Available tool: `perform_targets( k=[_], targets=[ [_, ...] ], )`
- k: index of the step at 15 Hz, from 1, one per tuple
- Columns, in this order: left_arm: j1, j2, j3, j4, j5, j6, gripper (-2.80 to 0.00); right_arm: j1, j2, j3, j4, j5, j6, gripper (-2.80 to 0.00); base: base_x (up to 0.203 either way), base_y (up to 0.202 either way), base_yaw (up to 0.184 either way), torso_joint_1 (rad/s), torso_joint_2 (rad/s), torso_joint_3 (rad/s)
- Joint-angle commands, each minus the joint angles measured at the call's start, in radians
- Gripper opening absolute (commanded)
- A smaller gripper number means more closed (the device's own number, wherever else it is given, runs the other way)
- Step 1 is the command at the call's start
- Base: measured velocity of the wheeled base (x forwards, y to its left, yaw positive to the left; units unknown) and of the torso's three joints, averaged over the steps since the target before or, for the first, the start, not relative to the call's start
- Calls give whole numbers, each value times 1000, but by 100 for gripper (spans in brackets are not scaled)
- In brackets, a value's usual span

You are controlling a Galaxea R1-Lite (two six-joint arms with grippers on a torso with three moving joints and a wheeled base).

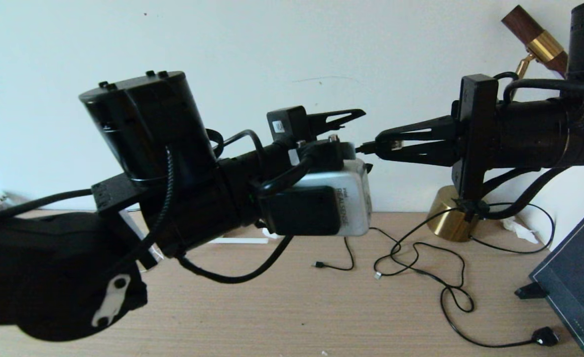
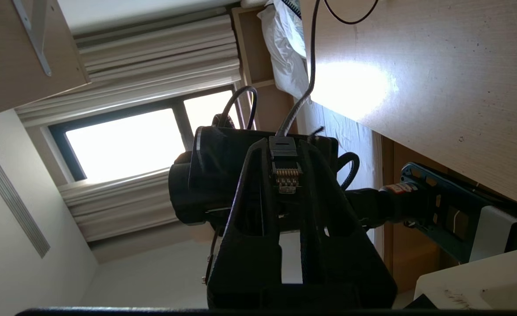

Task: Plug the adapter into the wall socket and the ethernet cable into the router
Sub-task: Hand it to the other hand

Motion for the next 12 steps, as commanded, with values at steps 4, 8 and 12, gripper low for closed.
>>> perform_targets(
  k=[4, 8, 12],
  targets=[
    [-16, 17, -2, -6, -1, 5, -280, 1, -2, 1, 0, 5, 7, -280, 0, 0, 0, 0, 0, 0],
    [-22, 17, -2, -6, -1, 5, -280, 1, -2, 2, 0, 5, 6, -280, 0, 0, 0, 0, 0, 0],
    [-21, 12, 4, -6, -1, 4, -280, 0, -2, 13, 0, 0, 3, 0, 0, 0, 0, 0, 0, 0]
  ],
)
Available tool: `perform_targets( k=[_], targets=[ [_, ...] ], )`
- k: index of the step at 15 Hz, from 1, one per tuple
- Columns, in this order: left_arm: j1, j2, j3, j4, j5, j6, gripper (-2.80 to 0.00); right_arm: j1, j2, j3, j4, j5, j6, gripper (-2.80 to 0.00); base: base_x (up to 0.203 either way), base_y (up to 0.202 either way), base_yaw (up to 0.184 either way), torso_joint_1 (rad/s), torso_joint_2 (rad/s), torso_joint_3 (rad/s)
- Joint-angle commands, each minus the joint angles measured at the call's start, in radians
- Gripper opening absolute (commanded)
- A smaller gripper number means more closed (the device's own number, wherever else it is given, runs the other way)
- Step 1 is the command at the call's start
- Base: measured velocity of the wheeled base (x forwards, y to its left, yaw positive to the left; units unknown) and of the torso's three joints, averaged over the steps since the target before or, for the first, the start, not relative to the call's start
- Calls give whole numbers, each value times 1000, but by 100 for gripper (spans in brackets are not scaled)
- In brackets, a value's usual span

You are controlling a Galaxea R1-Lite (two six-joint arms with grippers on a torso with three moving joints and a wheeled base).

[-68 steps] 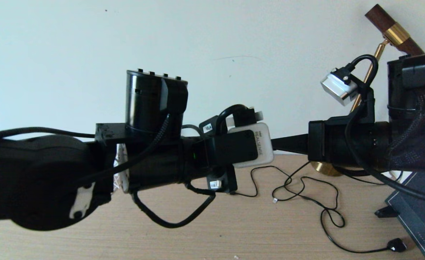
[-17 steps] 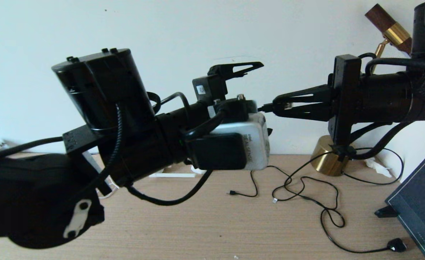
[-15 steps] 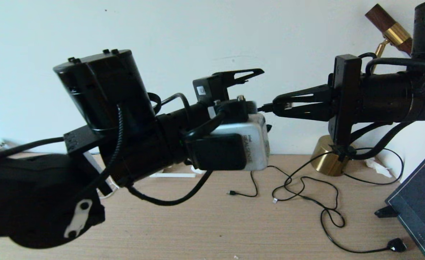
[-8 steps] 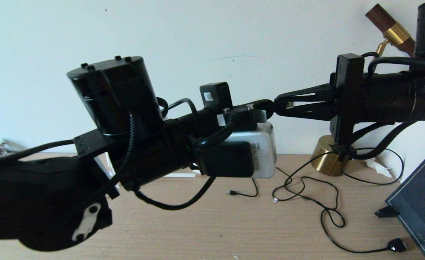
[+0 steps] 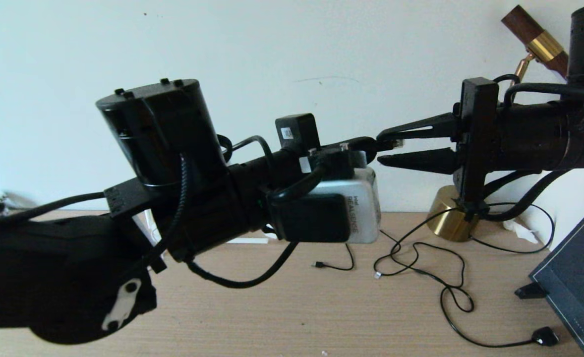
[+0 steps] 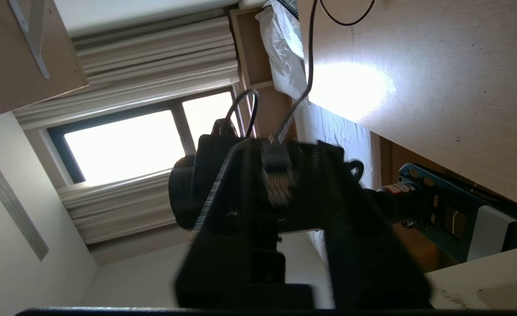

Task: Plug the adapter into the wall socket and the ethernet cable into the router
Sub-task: Hand it to the other hand, then align cable and router interface

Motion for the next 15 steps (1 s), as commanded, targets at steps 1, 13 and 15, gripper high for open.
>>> perform_targets(
  k=[1, 13, 15],
  targets=[
    [1, -11, 11, -4, -1, 7, -280, -1, 0, 1, 0, -2, 10, 0, 0, 0, 0, 0, 0, 0],
    [521, -322, 465, 52, 73, -1272, -280, -112, -431, 533, -13, -674, -965, 0, 0, 0, 0, 0, 0, 0],
    [554, -334, 542, 53, 123, -1297, -280, -113, -618, 623, -30, -736, -1085, 0, 0, 0, 0, 0, 0, 0]
  ],
)
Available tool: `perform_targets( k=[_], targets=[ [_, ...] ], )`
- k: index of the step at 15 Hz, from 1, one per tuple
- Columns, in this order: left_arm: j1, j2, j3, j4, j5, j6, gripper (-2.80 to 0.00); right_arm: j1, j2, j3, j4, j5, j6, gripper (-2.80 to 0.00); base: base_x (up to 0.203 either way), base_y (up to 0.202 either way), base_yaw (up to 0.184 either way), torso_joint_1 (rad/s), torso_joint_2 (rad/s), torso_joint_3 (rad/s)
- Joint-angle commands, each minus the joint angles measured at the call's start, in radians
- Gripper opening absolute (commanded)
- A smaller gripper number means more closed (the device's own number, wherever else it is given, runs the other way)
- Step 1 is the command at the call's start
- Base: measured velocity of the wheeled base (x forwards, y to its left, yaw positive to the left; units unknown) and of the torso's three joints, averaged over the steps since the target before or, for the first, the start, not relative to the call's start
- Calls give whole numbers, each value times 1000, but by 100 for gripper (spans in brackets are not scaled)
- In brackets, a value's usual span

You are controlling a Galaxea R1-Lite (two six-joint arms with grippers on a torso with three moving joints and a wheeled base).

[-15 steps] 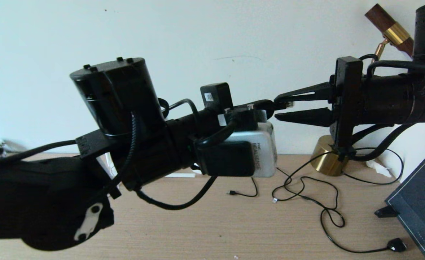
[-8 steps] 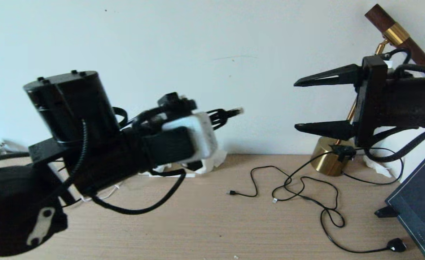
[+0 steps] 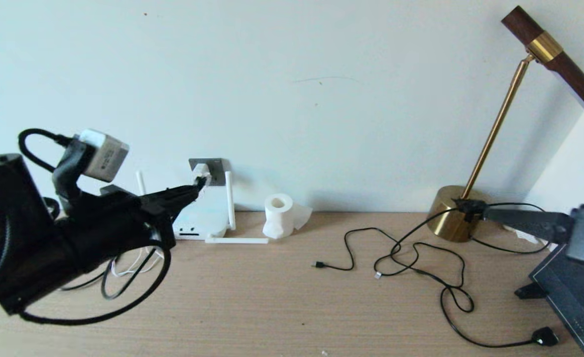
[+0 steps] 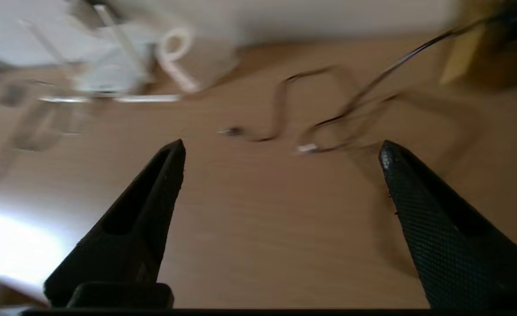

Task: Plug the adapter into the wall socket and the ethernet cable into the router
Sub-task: Align cable and router interface

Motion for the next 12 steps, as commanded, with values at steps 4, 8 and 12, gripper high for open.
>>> perform_targets(
  k=[4, 8, 12],
  targets=[
    [31, -37, 239, -3, 180, -75, -280, -9, -511, 154, 175, -249, -261, 0, 0, 0, 0, 0, 0, 0],
    [89, 54, 271, 25, 221, -140, -280, -299, -685, 268, 278, -326, -307, 0, 0, 0, 0, 0, 0, 0],
    [158, 205, 238, 18, 223, -146, -280, -361, -864, 422, 292, -148, -415, 0, 0, 0, 0, 0, 0, 0]
  ],
)
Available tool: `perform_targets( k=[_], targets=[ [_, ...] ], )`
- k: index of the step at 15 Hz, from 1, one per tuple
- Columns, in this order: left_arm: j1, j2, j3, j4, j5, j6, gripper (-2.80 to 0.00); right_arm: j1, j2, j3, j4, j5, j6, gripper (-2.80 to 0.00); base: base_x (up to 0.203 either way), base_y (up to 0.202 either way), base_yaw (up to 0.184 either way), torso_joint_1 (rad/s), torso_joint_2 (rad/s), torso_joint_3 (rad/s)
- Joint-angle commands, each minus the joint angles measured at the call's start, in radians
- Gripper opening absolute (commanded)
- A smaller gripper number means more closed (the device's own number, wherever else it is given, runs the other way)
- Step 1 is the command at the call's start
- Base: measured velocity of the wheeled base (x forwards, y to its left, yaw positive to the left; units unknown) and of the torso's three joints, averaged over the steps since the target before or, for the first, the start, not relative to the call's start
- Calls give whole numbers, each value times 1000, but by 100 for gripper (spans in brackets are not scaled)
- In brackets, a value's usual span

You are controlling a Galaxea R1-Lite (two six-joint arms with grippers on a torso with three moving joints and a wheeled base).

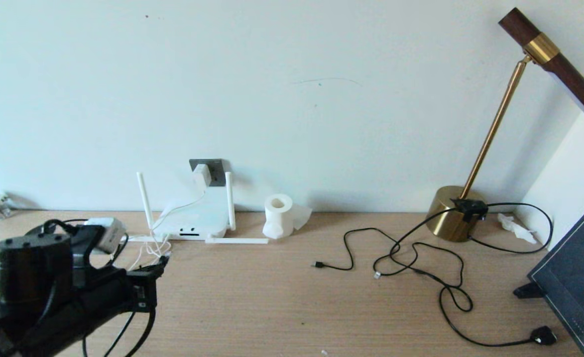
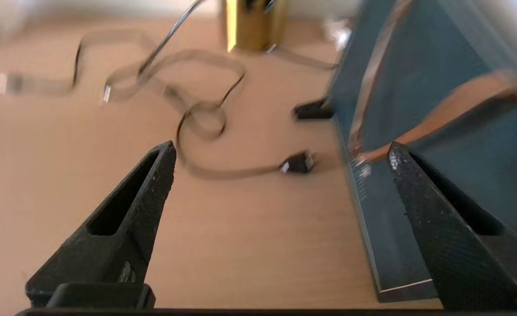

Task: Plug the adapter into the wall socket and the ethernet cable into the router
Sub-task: Align cable and router interface

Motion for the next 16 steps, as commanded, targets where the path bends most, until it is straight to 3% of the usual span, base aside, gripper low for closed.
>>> perform_targets(
  k=[1, 4, 7, 12, 16],
  targets=[
    [33, 132, -27, -8, -3, -4, -280, -4, -96, 82, 0, 31, -37, 0, 0, 0, 0, 0, 0, 0],
    [44, 247, -74, -14, -4, -6, -280, 10, -160, 227, 0, 77, -105, 0, 0, 0, 0, 0, 0, 0],
    [53, 344, -102, -93, 5, -2, -280, 12, -252, 254, 6, 186, -115, 0, 0, 0, 0, 0, 0, 0],
    [61, 568, -139, -394, 90, 1, -280, 13, -269, 260, 2, 161, -93, 0, 0, 0, 0, 0, 0, 0],
    [84, 630, -191, -437, 85, -3, -280, 13, -268, 258, 2, 160, -89, 0, 0, 0, 0, 0, 0, 0]
  ],
)
